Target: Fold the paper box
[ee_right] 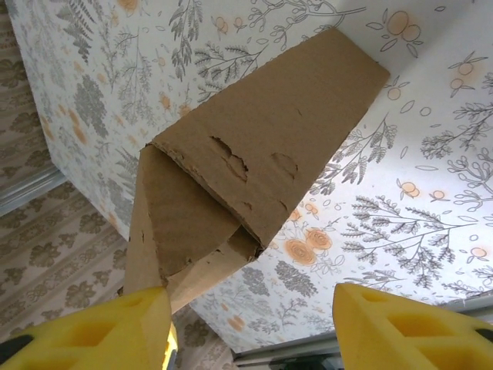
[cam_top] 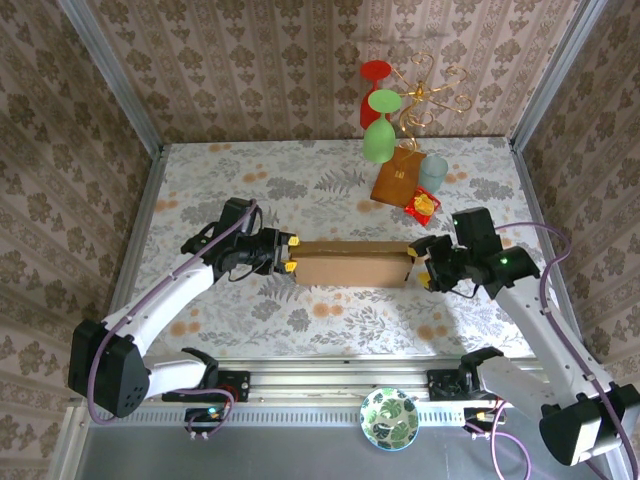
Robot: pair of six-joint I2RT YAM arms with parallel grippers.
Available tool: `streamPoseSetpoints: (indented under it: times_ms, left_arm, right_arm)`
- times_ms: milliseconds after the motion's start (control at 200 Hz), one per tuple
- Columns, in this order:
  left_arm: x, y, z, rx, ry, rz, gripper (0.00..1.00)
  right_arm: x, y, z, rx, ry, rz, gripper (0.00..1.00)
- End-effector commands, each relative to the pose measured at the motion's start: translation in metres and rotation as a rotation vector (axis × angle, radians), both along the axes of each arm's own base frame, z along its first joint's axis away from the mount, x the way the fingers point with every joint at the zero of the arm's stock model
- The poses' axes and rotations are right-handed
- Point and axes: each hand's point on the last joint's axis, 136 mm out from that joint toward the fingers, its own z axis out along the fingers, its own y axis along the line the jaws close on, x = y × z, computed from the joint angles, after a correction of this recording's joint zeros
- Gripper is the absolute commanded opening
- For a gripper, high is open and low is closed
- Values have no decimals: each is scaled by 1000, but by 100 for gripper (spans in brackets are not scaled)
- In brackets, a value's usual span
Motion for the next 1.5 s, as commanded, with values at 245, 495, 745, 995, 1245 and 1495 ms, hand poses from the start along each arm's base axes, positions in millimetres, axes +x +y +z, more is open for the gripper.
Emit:
streamPoseSetpoints:
  times_ms: [245, 495, 745, 995, 1245, 1495]
  left_arm:
    - [-17, 10, -28, 73, 154, 43, 42]
    - [-17, 9, -28, 73, 151, 43, 42]
    - [-17, 10, -28, 73, 152, 44, 42]
    - [-16, 10, -28, 77, 148, 47, 42]
    - [-13, 8, -26, 68, 134, 43, 43]
    - [-10, 5, -25, 56, 106, 22, 51]
  right_arm:
    - [-2, -4, -21, 13, 24, -7, 41]
    - [13, -3, 27, 21, -92, -4, 43]
    - [25, 1, 31, 38, -96, -12, 58]
    - [13, -3, -11, 7, -1, -10, 53]
    - [-3, -10, -39, -52, 70, 14, 35]
    - [-12, -17, -57, -117, 113, 50, 27]
